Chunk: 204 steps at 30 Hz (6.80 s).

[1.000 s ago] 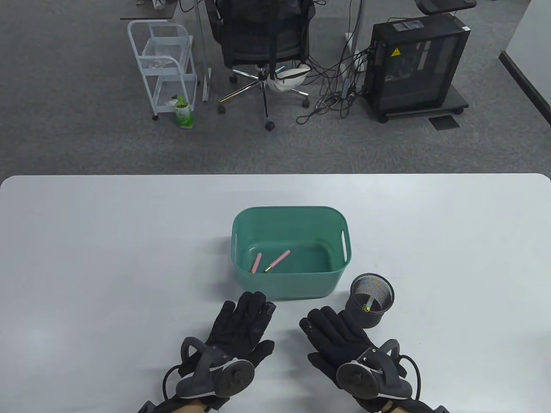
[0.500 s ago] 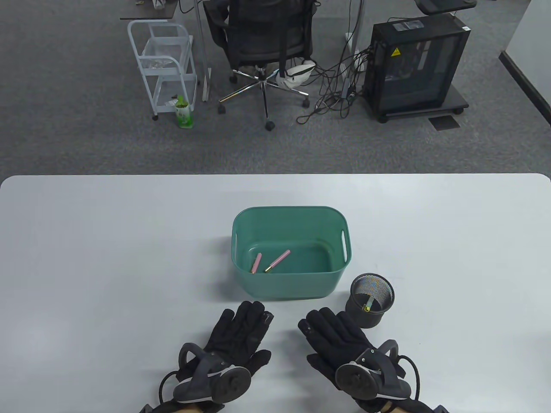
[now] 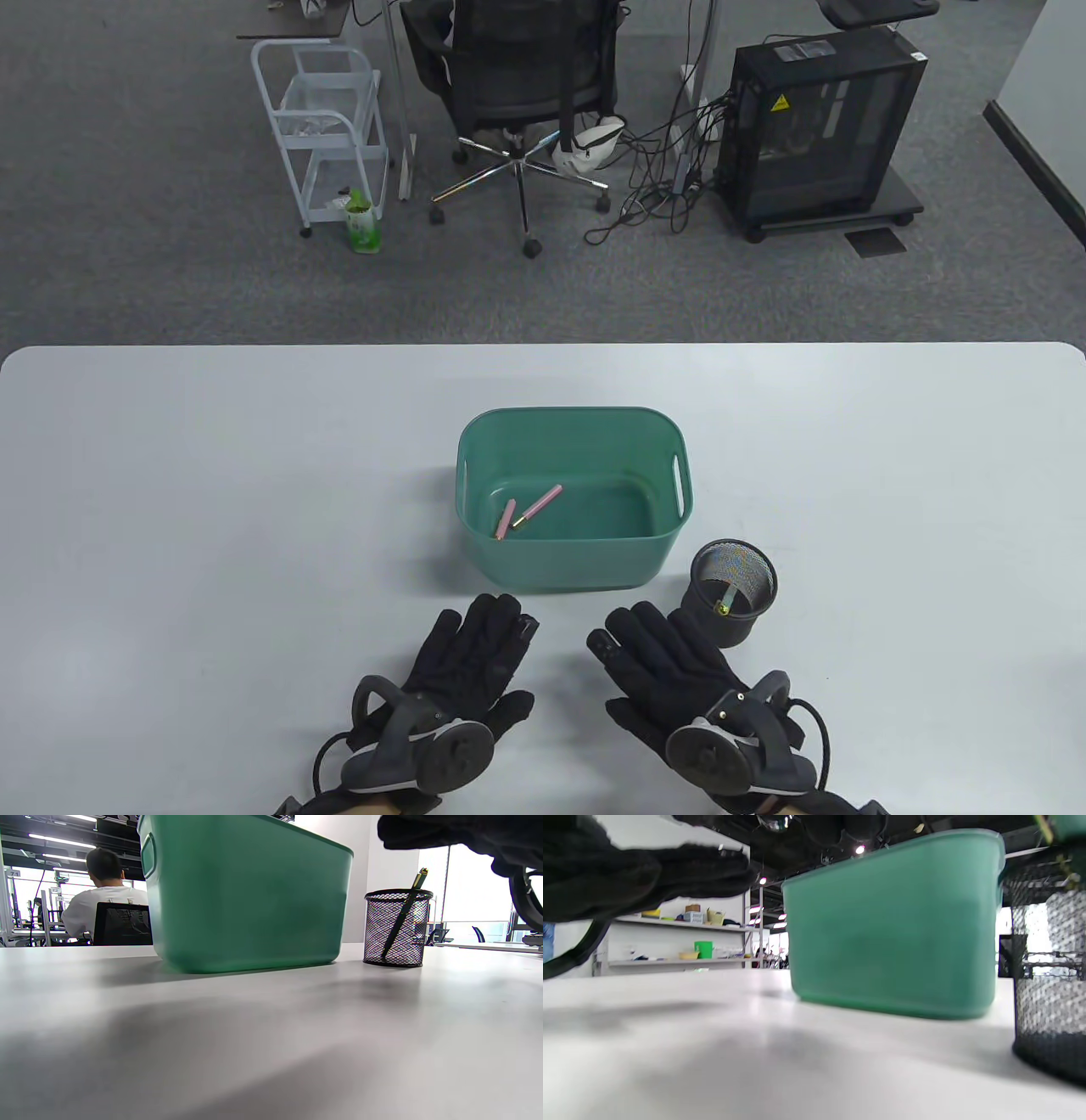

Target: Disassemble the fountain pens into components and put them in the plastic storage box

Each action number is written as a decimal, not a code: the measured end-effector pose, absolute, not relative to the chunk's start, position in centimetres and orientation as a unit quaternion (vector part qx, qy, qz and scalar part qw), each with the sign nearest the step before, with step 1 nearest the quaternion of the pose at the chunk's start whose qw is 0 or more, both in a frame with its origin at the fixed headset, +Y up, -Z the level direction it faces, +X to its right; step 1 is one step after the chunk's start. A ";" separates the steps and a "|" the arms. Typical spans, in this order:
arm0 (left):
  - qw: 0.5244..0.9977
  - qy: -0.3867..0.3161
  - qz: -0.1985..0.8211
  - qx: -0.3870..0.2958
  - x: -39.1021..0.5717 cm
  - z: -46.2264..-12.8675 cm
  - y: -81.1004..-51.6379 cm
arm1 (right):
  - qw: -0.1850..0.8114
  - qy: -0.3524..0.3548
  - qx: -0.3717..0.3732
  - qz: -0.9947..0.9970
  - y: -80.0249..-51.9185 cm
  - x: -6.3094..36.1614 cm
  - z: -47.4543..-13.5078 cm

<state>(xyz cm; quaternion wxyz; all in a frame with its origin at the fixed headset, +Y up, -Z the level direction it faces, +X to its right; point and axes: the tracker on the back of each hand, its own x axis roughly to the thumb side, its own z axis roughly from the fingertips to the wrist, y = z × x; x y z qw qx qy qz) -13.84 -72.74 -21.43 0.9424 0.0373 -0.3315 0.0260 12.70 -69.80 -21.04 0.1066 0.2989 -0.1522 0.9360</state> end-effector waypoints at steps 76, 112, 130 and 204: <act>0.939 -0.342 0.013 0.031 -13.9 -21.4 -72.8 | 0.395 -0.298 0.269 0.826 -58.3 16.4 -21.8; 0.924 -0.301 0.114 0.206 -15.6 -22.8 -64.8 | 0.503 -0.248 0.277 0.780 -60.9 16.9 -24.6; 0.880 -0.359 0.146 0.274 -12.4 -22.9 -60.6 | 0.487 -0.223 0.298 0.790 -61.7 15.4 -24.6; 0.859 -0.429 0.126 0.251 -12.6 -22.6 -59.9 | 0.287 -0.251 0.340 0.860 -60.4 13.4 -22.6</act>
